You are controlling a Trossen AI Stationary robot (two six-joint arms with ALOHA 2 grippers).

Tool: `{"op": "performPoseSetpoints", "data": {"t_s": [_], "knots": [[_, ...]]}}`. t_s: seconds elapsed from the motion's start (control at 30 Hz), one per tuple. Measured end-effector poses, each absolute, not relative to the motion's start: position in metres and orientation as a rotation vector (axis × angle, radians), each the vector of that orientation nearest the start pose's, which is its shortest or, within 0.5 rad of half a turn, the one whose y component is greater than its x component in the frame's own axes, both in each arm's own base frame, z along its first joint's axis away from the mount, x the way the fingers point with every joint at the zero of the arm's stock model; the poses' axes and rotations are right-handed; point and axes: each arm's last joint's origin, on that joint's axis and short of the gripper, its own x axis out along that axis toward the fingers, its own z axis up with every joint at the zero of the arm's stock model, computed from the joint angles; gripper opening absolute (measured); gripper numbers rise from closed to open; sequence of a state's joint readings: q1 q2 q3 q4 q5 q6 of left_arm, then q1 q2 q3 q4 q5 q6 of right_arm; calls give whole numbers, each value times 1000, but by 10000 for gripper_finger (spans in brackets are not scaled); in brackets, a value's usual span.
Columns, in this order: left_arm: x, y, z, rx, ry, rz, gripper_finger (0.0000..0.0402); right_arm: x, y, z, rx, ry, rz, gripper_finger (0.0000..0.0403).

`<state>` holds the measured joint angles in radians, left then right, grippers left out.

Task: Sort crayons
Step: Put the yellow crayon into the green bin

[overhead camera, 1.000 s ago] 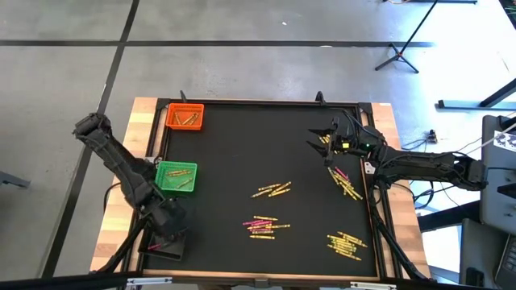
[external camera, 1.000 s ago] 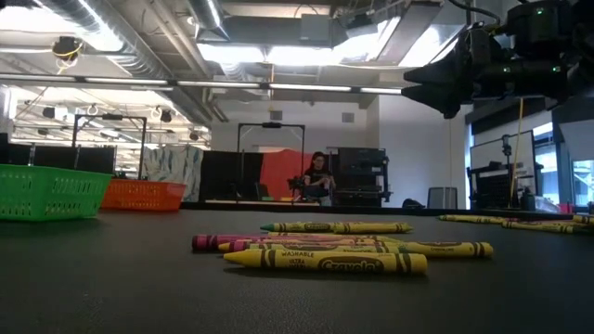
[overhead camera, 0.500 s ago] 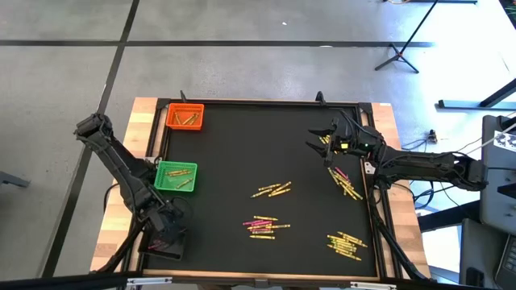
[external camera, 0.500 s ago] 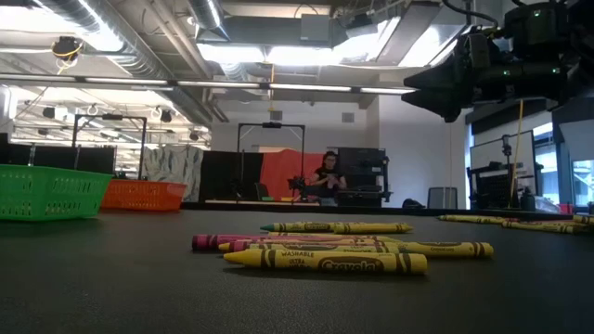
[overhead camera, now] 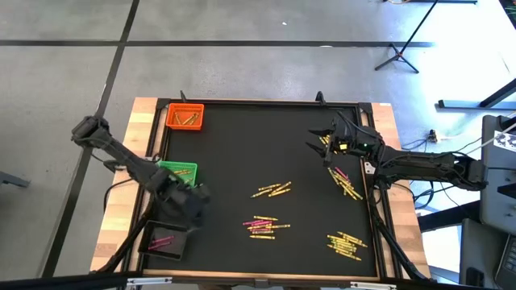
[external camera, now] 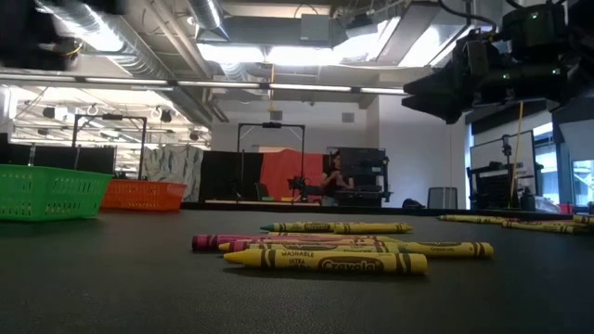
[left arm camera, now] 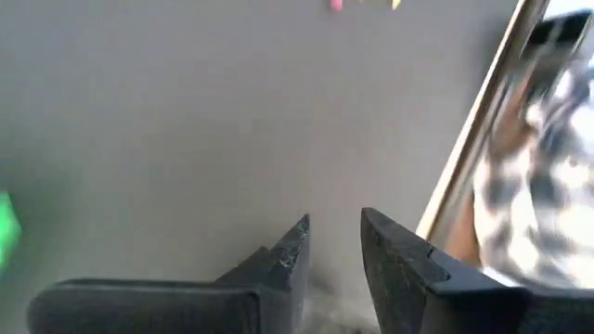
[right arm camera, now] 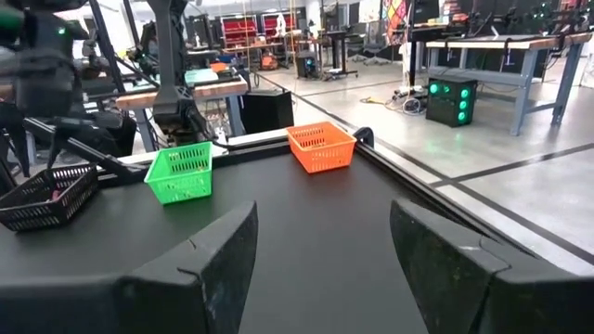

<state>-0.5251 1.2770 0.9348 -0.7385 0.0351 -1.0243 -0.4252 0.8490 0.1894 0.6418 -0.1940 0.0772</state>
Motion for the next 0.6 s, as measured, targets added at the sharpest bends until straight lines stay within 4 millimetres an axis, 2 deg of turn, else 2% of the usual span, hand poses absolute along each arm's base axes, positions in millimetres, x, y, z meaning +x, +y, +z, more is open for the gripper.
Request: {"op": "performPoseSetpoints", "data": {"t_s": [0.17,0.3,0.5,0.6], "knots": [[230,-94,251,-398,977,82,83,159,-66,197,82,8,-250,246],[244,-70,255,-255,884,104,83,159,-67,197,81,6,-278,246],[255,-38,257,-133,811,187,112,159,-67,198,79,1,-279,246],[260,-28,252,-91,739,195,128,159,-67,198,81,3,-281,246]]}}
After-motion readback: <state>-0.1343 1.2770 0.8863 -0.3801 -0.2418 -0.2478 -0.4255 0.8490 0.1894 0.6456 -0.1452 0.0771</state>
